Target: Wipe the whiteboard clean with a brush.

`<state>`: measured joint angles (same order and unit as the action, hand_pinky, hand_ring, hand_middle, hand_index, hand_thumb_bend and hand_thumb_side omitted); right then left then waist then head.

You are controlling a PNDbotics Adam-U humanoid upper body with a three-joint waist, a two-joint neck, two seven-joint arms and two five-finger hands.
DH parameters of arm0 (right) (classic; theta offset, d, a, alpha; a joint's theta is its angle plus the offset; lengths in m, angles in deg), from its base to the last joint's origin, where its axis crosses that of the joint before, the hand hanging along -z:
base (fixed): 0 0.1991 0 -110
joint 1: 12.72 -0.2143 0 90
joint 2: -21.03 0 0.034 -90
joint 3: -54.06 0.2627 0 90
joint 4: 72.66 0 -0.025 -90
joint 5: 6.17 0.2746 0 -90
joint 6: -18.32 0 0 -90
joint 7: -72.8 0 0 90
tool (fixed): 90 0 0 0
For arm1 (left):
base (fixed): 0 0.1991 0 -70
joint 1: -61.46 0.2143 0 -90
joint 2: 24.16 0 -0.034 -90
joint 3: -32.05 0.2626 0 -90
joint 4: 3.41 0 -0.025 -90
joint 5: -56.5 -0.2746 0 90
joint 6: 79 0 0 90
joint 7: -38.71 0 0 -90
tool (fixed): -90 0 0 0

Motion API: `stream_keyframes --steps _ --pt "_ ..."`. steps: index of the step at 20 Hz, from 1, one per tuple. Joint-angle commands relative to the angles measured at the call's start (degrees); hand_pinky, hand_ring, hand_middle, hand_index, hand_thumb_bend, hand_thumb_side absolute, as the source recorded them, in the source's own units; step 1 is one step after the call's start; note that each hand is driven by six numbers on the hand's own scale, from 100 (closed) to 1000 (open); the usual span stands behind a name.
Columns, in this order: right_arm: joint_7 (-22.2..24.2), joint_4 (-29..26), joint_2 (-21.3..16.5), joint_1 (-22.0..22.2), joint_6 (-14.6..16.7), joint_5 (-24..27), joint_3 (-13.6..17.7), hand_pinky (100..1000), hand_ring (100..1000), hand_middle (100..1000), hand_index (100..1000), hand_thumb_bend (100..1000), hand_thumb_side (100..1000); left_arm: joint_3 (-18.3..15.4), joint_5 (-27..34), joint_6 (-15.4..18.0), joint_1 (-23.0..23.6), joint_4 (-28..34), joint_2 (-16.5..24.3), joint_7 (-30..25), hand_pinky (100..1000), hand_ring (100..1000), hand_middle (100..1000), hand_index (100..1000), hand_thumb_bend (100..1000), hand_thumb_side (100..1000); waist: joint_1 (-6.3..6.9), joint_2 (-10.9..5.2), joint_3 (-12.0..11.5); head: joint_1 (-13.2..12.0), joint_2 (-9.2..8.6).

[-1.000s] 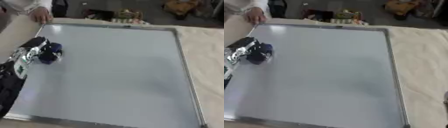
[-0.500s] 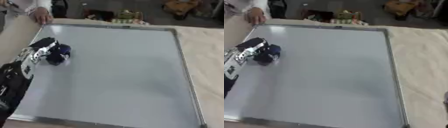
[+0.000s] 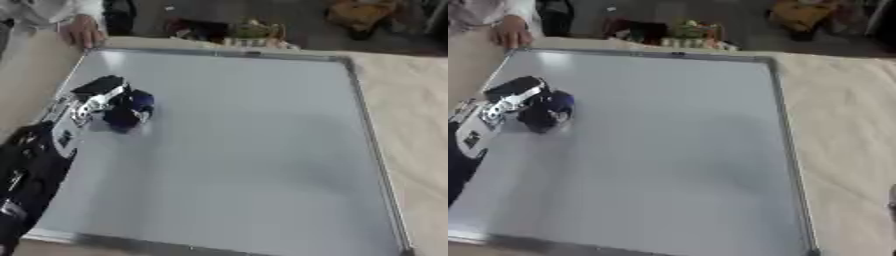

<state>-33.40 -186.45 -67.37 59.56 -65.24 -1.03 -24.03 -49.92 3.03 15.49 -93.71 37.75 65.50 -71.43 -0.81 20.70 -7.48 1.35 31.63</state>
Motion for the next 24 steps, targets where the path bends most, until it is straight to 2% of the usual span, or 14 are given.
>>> stream_keyframes --steps 1,16,24 --pt "-0.2 -0.8 -0.9 -0.6 -0.1 0.2 0.1 923 940 683 879 218 958 0.2 -0.2 -1.1 0.8 -1.3 -1.0 0.0 458 429 219 183 139 486 -0.22 -0.72 0.3 0.0 -0.27" --pt "-0.3 -0.8 -1.1 -0.4 0.0 0.0 0.2 922 940 683 879 222 963 -6.3 -4.7 -6.9 1.9 -8.3 4.5 9.6 468 437 225 185 149 455 -0.43 -0.62 -0.2 0.7 -0.53" --pt "-0.4 -0.8 -1.2 -0.3 0.1 -0.1 0.2 922 941 683 880 225 965 -7.7 -4.3 -8.1 1.9 -9.8 6.0 11.9 466 434 222 184 140 452 -0.68 -0.54 -0.5 0.7 -0.65"
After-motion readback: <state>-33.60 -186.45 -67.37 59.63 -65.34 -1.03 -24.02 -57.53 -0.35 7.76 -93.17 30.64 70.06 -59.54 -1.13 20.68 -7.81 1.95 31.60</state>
